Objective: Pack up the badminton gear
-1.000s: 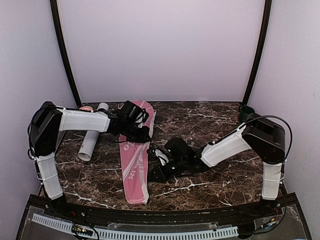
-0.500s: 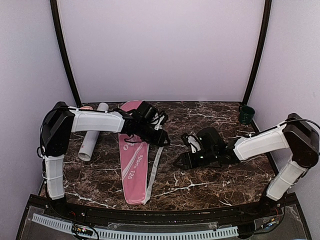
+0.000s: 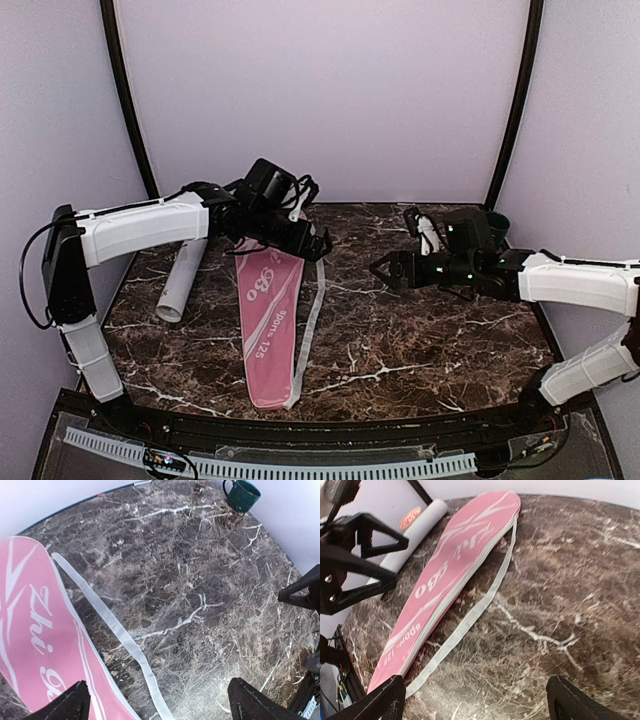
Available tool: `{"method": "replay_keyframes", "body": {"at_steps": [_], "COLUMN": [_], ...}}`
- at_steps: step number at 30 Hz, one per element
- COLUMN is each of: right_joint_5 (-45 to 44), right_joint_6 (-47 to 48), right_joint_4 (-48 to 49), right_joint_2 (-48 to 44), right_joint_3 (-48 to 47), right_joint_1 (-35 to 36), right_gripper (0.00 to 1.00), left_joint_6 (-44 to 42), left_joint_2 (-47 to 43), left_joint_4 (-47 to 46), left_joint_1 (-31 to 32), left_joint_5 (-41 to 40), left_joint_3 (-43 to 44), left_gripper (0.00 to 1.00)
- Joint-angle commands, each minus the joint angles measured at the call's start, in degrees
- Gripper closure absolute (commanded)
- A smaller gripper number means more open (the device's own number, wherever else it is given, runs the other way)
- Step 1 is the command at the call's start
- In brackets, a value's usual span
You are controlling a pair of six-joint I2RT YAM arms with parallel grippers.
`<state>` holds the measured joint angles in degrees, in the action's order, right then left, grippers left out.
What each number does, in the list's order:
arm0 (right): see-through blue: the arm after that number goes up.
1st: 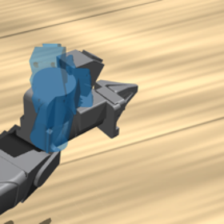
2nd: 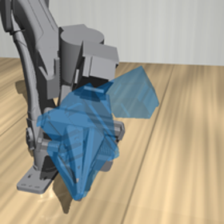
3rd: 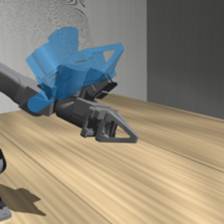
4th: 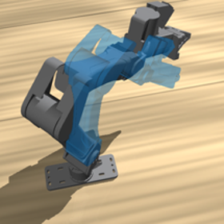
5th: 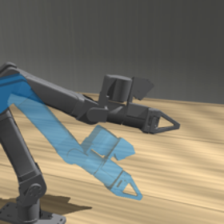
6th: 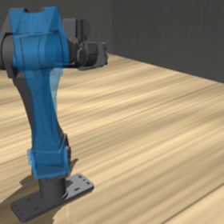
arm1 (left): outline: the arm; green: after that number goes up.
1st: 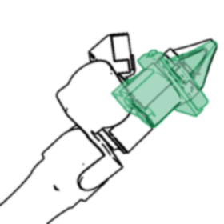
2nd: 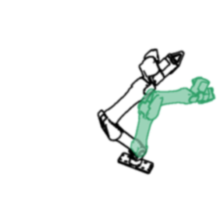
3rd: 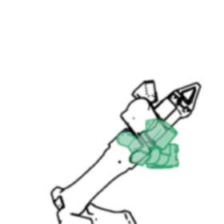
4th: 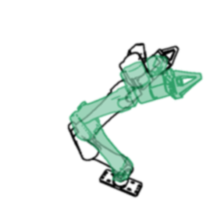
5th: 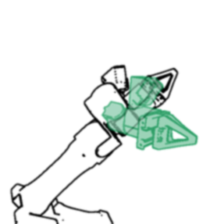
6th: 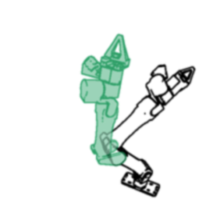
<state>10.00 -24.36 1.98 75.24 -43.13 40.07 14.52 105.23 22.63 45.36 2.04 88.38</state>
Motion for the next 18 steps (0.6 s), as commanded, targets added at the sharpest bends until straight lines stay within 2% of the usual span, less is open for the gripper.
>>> {"method": "replay_keyframes", "body": {"at_steps": [1,5,11,18], "right_joint_5": [-2.75,-2.87,-4.27,-4.56], "right_joint_6": [0.64,1.03,0.19,-2.51], "right_joint_4": [-1.39,-4.32,-3.39,0.4], "right_joint_2": [-3.96,-5.81,-10.93,-14.19], "right_joint_3": [-4.69,-7.87,-4.64,2.99], "right_joint_1": [-4.34,-9.12,-16.33,-20.44], "right_gripper": [0.01,0.01,0.0,0.0], "left_joint_6": [-0.01,3.39,8.57,12.58], "left_joint_2": [-9.6,-19.11,-34.88,-39.45], "left_joint_4": [1.91,-1.64,-7.45,-4.91], "left_joint_1": [-1.85,-5.21,-12.39,-13.16], "left_joint_5": [-7.1,-9.54,-13.05,-13.95], "left_joint_3": [-0.74,-8.2,-23.91,-33.12], "left_gripper": [0.01,0.01,0.01,0.01]}}
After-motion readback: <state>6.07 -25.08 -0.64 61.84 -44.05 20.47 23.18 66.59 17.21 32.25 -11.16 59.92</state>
